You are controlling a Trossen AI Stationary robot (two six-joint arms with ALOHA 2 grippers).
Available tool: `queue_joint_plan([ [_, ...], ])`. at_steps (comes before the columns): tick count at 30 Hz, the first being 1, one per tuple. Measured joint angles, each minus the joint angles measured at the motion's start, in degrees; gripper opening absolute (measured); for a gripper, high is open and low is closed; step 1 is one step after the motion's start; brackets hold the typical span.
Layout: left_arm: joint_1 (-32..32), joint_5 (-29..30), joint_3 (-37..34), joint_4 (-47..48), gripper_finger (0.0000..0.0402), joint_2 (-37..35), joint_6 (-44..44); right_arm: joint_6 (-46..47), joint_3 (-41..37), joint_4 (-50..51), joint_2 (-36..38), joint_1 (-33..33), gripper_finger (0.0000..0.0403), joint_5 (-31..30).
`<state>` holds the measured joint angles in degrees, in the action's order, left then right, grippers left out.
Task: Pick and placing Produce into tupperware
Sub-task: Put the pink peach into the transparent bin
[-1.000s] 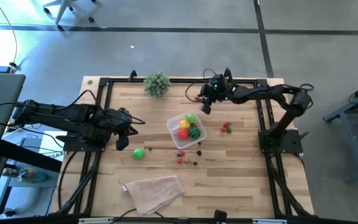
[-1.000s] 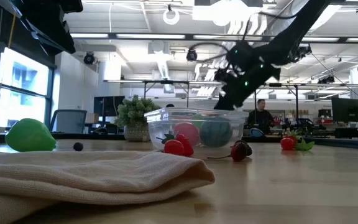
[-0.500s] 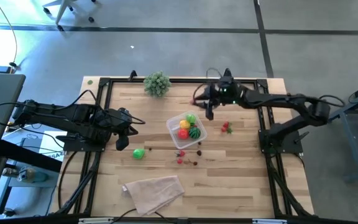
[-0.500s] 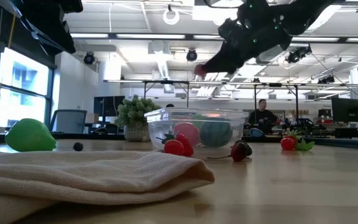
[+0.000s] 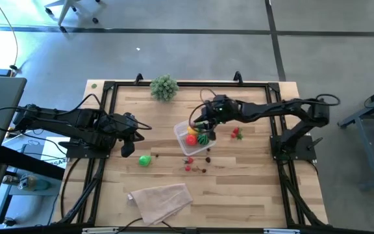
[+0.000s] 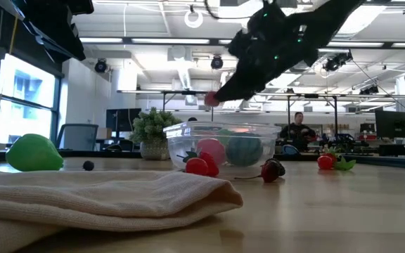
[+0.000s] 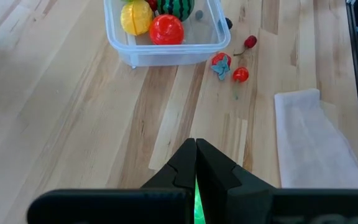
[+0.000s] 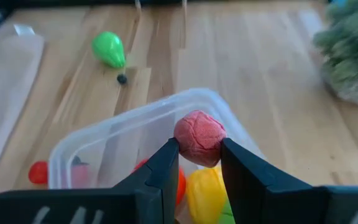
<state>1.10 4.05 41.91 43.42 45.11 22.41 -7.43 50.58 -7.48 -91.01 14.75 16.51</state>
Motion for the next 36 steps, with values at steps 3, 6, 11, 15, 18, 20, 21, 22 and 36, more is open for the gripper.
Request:
queue_joint_plan([
  [3,0.0,0.0,0.0,0.0,0.0001,0.0,0.0,-0.8,3.6,1.7,-4.5,-0.7,0.0096,0.2],
  [6,0.0,0.0,0.0,0.0,0.0001,0.0,0.0,-1.9,7.5,5.0,-7.8,-1.1,0.0096,0.3],
  [11,0.0,0.0,0.0,0.0,0.0001,0.0,0.0,-2.9,11.9,11.7,-12.2,-1.7,0.0096,-0.1],
  [15,0.0,0.0,0.0,0.0,0.0001,0.0,0.0,-3.3,13.6,12.4,-14.4,-2.7,0.0096,-2.1],
  [18,0.0,0.0,0.0,0.0,0.0001,0.0,0.0,-4.0,14.2,12.8,-15.6,-3.3,0.0096,-3.0],
  [20,0.0,0.0,0.0,0.0,0.0001,0.0,0.0,-4.2,14.7,12.8,-16.0,-3.6,0.0096,-3.3],
  [21,0.0,0.0,0.0,0.0,0.0001,0.0,0.0,-4.3,14.8,12.7,-16.2,-3.6,0.0096,-3.7],
  [22,0.0,0.0,0.0,0.0,0.0001,0.0,0.0,-4.5,14.8,12.7,-16.5,-3.6,0.0096,-4.0],
  [36,0.0,0.0,0.0,0.0,0.0001,0.0,0.0,-6.1,14.7,13.6,-16.7,-3.5,0.0116,-4.8],
])
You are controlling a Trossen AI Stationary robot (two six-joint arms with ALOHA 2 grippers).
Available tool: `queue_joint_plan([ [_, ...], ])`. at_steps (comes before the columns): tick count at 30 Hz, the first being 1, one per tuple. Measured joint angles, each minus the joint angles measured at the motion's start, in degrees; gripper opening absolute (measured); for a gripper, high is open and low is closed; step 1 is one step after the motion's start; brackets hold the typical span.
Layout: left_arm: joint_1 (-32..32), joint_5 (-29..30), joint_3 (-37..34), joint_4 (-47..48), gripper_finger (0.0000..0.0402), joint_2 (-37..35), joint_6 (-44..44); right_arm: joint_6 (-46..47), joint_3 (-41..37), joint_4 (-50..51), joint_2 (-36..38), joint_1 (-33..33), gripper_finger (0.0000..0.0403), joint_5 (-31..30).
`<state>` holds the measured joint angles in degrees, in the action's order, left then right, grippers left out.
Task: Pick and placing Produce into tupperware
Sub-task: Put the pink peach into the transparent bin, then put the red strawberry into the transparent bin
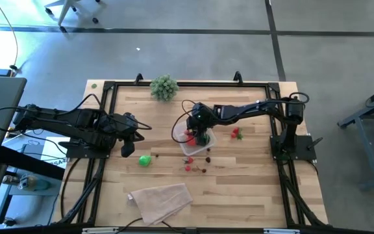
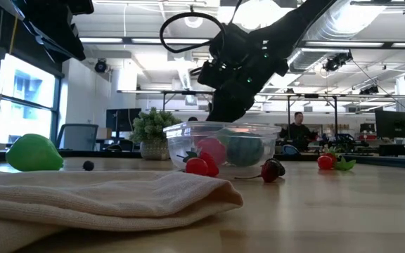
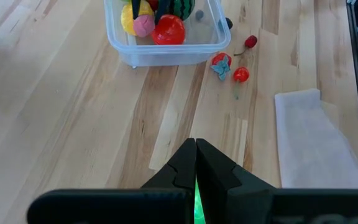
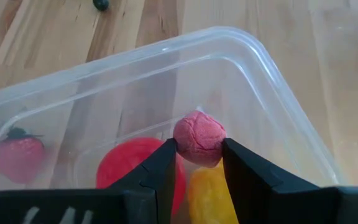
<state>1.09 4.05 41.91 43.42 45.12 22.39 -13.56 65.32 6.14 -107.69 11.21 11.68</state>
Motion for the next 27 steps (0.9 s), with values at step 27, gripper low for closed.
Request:
queue_joint_plan([
  [27,0.0,0.0,0.0,0.0,0.0001,0.0,0.0,-0.3,0.0,5.5,6.6,0.0,0.0144,-2.5],
])
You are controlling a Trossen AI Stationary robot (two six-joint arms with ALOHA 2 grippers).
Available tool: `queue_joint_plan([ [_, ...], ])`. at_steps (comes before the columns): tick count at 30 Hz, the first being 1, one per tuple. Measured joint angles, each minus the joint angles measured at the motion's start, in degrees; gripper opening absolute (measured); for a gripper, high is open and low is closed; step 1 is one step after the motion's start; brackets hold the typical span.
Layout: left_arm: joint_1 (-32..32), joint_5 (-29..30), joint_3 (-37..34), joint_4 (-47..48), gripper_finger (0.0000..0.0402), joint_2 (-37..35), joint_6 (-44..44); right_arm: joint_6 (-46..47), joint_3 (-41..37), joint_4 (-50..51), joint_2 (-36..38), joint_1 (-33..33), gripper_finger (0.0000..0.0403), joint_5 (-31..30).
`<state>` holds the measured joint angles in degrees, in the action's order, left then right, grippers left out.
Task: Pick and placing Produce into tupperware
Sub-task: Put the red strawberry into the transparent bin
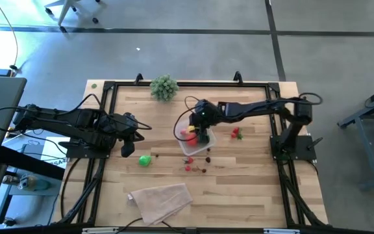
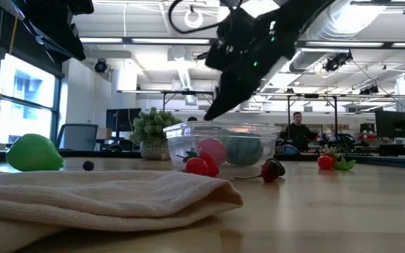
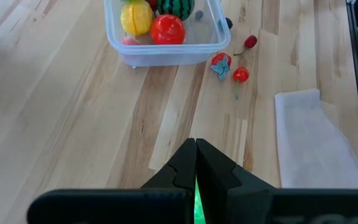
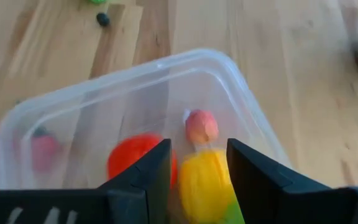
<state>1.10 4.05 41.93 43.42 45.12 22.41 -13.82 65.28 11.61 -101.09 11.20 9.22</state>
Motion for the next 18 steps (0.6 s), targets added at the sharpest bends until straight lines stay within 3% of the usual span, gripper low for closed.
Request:
queue_joint_plan([
  [8,0.0,0.0,0.0,0.0,0.0001,0.0,0.0,4.4,-4.9,7.4,12.9,0.0,0.0144,-7.2],
  [18,0.0,0.0,0.0,0.0,0.0001,0.0,0.0,19.5,-29.1,-1.7,32.0,-0.2,0.0144,-11.5],
])
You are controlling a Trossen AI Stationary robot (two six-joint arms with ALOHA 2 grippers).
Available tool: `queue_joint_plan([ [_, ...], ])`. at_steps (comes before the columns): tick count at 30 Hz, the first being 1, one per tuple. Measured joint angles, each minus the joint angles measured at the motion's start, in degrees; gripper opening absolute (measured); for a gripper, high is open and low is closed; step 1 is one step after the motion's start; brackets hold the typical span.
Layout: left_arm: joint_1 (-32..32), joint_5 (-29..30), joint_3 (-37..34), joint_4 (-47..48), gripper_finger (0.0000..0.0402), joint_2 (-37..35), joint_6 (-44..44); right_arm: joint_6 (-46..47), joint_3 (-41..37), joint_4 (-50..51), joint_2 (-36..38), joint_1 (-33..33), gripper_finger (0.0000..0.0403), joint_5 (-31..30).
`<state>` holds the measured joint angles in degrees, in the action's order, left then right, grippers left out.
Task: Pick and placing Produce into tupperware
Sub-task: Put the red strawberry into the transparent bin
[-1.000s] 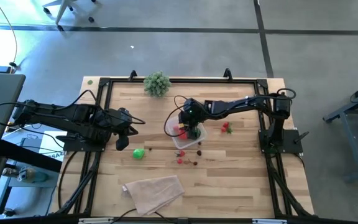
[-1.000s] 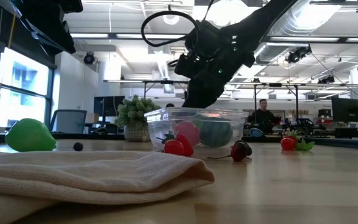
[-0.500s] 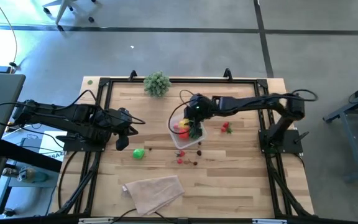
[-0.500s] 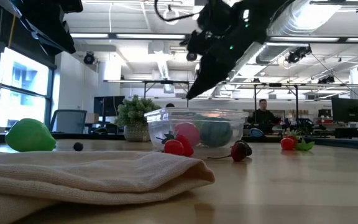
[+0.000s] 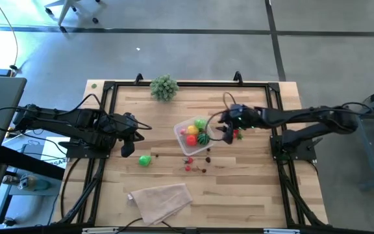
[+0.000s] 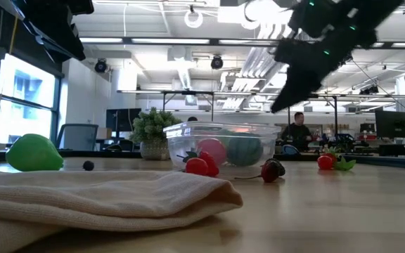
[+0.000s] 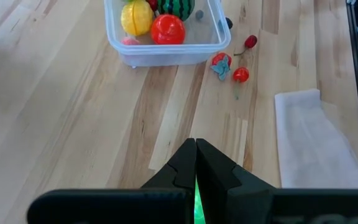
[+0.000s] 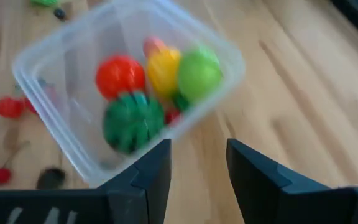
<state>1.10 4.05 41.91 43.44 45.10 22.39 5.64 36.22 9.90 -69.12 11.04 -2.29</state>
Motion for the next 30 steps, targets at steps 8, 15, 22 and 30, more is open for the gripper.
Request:
queue_joint_plan([
  [8,0.0,0.0,0.0,0.0,0.0001,0.0,0.0,5.5,-9.6,-1.6,3.0,-2.3,0.0144,-11.2],
  [15,0.0,0.0,0.0,0.0,0.0001,0.0,0.0,19.3,-10.1,7.9,3.0,-2.0,0.0144,-21.0],
  [22,0.0,0.0,0.0,0.0,0.0001,0.0,0.0,28.7,-10.0,12.8,3.0,-2.0,0.0144,-18.3],
  [30,0.0,0.0,0.0,0.0,0.0001,0.0,0.0,38.4,-9.9,14.0,3.0,-2.0,0.0144,-14.6],
])
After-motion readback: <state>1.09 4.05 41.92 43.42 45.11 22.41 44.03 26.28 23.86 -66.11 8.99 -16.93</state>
